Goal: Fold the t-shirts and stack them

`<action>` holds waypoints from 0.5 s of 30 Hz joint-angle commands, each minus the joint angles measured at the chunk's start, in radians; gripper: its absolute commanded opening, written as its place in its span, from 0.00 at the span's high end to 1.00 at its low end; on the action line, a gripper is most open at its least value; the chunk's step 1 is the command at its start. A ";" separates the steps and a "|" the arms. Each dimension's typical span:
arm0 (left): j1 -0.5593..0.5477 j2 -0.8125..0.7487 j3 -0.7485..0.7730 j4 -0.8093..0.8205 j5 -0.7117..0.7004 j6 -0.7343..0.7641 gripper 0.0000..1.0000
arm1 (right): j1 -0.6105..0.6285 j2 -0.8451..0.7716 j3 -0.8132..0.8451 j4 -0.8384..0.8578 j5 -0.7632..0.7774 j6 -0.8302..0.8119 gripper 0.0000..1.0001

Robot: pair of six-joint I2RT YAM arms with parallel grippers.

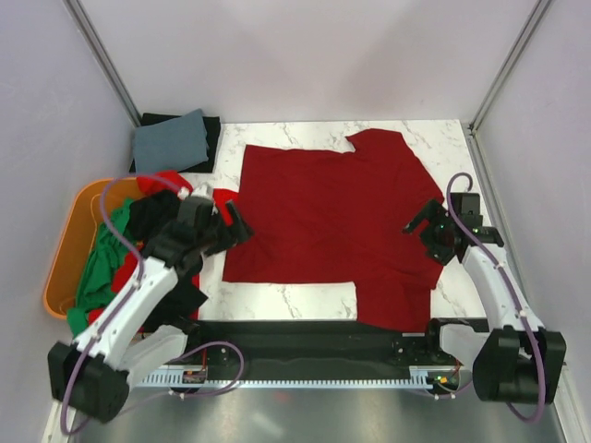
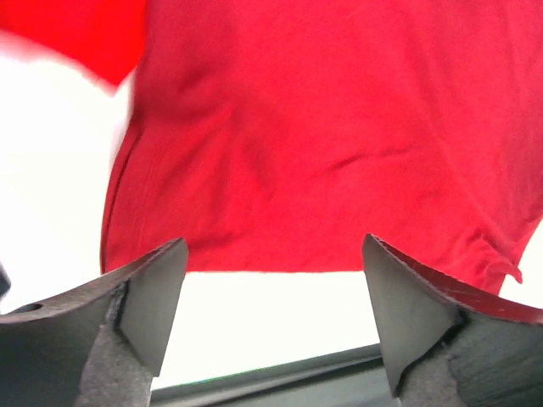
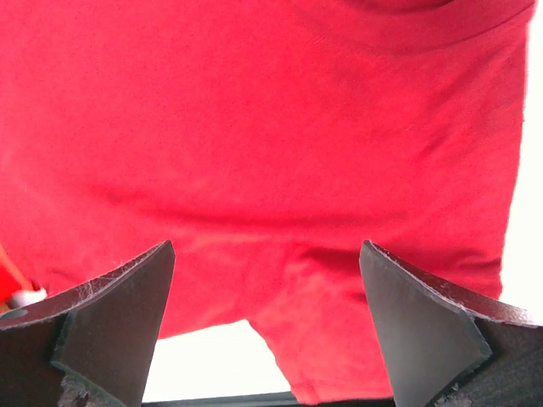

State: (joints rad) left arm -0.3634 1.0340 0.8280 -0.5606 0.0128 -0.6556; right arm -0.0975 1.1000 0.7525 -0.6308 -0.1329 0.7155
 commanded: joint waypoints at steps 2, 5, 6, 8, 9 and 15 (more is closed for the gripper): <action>0.004 -0.165 -0.232 -0.056 -0.068 -0.248 0.14 | 0.132 -0.083 -0.004 -0.072 0.065 0.044 0.02; 0.001 -0.256 -0.334 -0.065 -0.099 -0.320 0.23 | 0.211 -0.129 -0.031 -0.086 0.127 0.073 0.02; -0.002 -0.247 -0.354 -0.071 -0.111 -0.328 0.25 | 0.223 -0.138 -0.042 -0.086 0.127 0.079 0.02; -0.002 -0.220 -0.369 -0.096 -0.152 -0.354 0.25 | 0.249 -0.149 -0.065 -0.086 0.127 0.090 0.02; -0.003 -0.198 -0.378 -0.108 -0.169 -0.364 0.25 | 0.258 -0.150 -0.073 -0.086 0.127 0.093 0.02; -0.003 -0.100 -0.405 -0.085 -0.266 -0.444 0.27 | 0.295 -0.160 -0.116 -0.076 0.127 0.090 0.02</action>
State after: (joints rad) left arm -0.3729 0.9104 0.4377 -0.6521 -0.1555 -0.9794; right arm 0.1883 0.9577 0.6525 -0.7048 -0.0311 0.7929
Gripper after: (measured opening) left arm 0.742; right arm 0.982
